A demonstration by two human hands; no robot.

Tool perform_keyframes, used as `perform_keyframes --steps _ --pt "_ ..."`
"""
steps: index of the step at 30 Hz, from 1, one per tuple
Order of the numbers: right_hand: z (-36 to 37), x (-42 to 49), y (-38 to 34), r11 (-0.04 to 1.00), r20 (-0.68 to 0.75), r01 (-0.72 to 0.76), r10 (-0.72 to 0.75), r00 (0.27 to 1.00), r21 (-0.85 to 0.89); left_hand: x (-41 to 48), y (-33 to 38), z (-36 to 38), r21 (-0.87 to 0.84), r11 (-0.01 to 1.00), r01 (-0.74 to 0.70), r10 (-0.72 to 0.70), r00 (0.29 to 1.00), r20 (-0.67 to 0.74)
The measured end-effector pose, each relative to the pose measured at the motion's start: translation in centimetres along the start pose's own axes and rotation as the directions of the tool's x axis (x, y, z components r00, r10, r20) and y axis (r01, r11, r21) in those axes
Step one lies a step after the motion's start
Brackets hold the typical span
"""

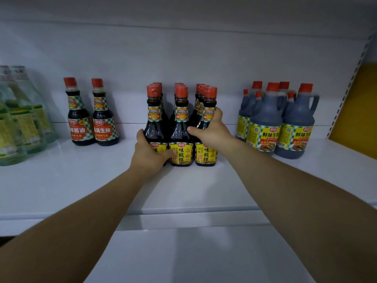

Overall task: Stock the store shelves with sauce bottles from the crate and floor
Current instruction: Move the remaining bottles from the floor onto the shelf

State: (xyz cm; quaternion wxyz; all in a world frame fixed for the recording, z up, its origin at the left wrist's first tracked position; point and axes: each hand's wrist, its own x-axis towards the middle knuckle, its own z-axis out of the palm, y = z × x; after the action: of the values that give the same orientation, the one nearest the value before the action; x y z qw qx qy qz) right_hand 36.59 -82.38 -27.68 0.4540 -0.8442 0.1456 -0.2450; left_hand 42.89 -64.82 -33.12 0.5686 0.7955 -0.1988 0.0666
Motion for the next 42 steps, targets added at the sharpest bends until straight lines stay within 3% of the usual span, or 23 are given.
perform_keyframes --steps 5,9,15,17,21,27,32,38,42 --pt "0.4 0.4 0.7 1.000 -0.044 0.025 -0.025 0.999 0.010 0.3 -0.8 0.8 0.133 0.991 -0.002 0.018 0.993 -0.114" --pt "0.6 0.4 1.0 1.000 -0.056 0.017 -0.017 0.998 0.016 0.1 -0.8 1.0 0.158 0.987 0.003 0.017 0.992 -0.123" --pt "-0.2 -0.8 -0.5 0.998 -0.062 -0.024 0.021 0.998 -0.053 -0.4 0.2 -1.0 0.107 0.993 0.049 -0.055 0.997 0.056" --pt "-0.7 -1.7 -1.7 0.993 -0.107 -0.008 -0.004 0.994 -0.115 -1.0 0.8 -2.6 0.191 0.978 0.083 -0.108 0.986 0.124" --pt "-0.9 -3.9 -4.8 0.927 -0.134 0.135 -0.193 0.972 -0.351 -3.1 2.3 -6.9 0.408 0.910 0.067 -0.201 0.934 0.296" --pt "2.0 -8.1 -11.3 0.794 0.083 0.316 -0.321 0.943 -0.519 -7.6 4.5 -14.4 0.560 0.828 -0.024 -0.195 0.924 0.328" --pt "7.1 -12.5 -16.3 0.757 0.281 0.456 -0.362 0.889 -0.468 -12.7 4.7 -21.5 0.663 0.748 -0.007 -0.227 0.937 0.266" --pt "15.0 -17.4 -20.6 0.694 0.494 0.615 -0.412 0.766 -0.375 -18.9 3.0 -29.2 0.758 0.641 0.116 -0.329 0.934 0.136" --pt "20.1 -20.3 -22.7 0.660 0.632 0.697 -0.418 0.652 -0.282 -23.4 1.0 -33.1 0.758 0.590 0.277 -0.433 0.901 0.008"
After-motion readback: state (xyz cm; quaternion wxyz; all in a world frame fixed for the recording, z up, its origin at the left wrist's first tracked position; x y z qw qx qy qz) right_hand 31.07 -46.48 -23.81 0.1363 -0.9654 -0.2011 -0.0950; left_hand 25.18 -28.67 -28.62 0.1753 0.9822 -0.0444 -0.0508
